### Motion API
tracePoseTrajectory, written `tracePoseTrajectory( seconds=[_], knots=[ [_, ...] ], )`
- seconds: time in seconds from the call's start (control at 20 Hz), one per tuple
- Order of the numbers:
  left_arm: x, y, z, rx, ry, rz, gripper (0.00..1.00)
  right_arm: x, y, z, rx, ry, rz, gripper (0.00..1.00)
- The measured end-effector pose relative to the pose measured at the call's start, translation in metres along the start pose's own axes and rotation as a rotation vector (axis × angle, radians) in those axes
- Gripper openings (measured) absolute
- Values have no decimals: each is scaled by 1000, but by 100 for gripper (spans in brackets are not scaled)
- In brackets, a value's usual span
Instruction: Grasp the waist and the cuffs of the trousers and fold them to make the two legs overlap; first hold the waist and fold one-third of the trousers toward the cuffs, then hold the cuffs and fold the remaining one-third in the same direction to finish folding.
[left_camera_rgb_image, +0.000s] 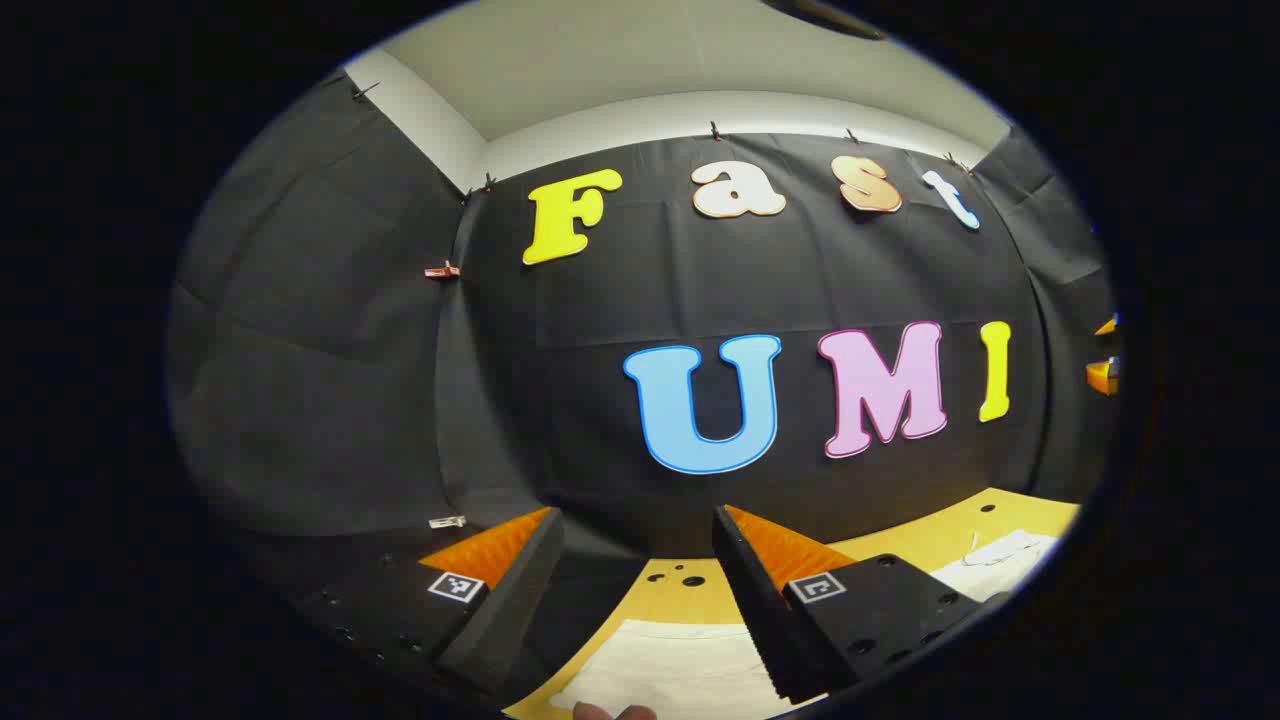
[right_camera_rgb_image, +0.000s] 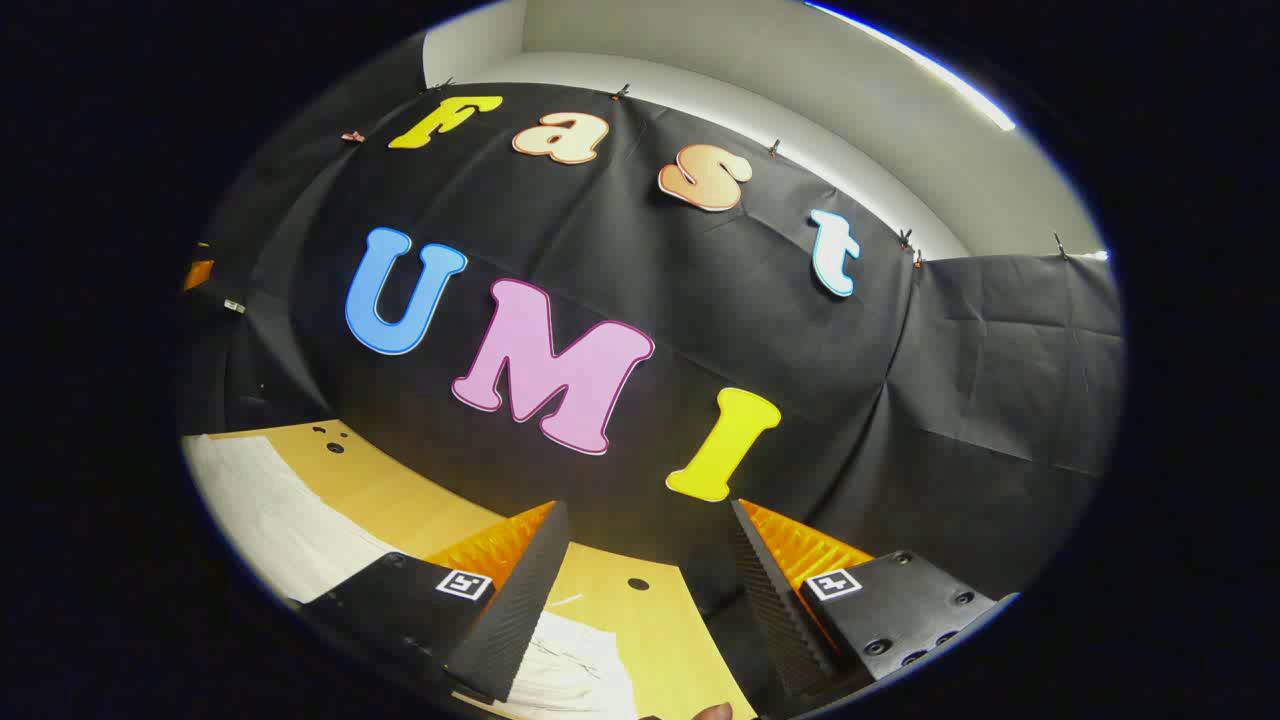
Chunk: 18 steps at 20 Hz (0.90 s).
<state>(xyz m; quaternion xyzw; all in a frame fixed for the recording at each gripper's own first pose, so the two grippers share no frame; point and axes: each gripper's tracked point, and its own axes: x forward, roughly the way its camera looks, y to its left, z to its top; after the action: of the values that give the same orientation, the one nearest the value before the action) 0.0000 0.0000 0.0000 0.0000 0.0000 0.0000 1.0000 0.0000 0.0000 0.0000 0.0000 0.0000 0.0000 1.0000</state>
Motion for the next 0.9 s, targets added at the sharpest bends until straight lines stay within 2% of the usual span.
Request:
tracePoseTrajectory(
  seconds=[0.35,0.5,0.75,0.9],
  knots=[
    [4,4,-2,36,16,7,97,-6,-8,-5,-39,15,-18,97],
    [3,-5,-2,94,17,-9,98,-11,-6,-6,-90,15,-13,98],
    [12,-23,-7,287,21,-80,96,-21,1,-20,-161,33,3,98],
    [12,-42,-17,542,16,-133,94,-25,2,-36,-274,55,40,98]
  ],
)
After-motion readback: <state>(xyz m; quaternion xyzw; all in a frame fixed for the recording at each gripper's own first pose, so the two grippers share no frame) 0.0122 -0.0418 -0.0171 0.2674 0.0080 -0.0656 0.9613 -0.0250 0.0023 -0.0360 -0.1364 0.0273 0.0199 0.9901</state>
